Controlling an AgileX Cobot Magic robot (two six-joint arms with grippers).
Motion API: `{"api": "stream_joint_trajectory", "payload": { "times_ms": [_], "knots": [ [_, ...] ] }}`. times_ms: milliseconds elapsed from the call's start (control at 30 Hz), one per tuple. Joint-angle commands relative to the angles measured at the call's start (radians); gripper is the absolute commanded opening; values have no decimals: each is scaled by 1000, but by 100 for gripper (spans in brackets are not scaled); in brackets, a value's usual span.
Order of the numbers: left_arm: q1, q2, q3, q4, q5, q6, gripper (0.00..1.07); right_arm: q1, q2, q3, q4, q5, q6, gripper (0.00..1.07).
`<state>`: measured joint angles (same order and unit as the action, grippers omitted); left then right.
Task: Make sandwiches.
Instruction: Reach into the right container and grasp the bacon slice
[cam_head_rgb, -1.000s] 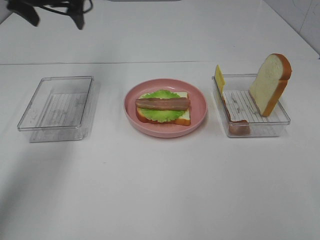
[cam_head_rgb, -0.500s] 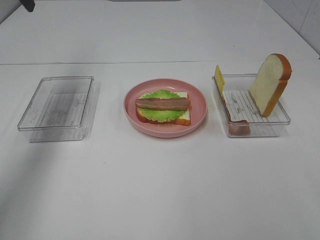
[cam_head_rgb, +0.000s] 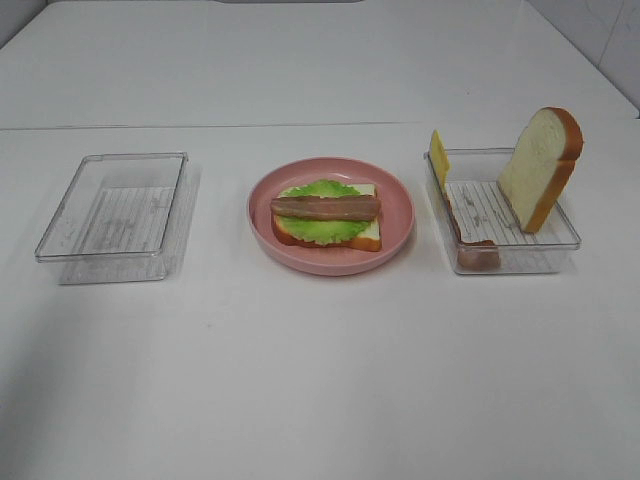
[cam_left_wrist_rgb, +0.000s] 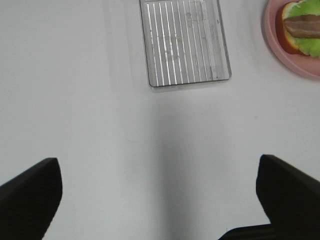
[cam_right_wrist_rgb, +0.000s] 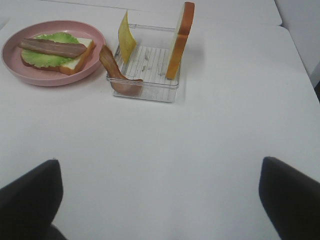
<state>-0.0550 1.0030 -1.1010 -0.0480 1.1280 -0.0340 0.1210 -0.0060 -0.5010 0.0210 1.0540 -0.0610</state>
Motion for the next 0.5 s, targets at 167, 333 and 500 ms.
{"api": "stream_joint_trajectory", "payload": {
  "times_ms": [167,333,500],
  "knots": [
    [-5,-460,199,-18,-16,-2,98,1,-22,0,-3,-5,3,98],
    [-5,-712,294,-23,24,6,98,1,-22,0,-3,-5,3,98],
    [-5,-816,367,-39,21,34,98,1,-22,0,-3,-5,3,98]
  ]
}}
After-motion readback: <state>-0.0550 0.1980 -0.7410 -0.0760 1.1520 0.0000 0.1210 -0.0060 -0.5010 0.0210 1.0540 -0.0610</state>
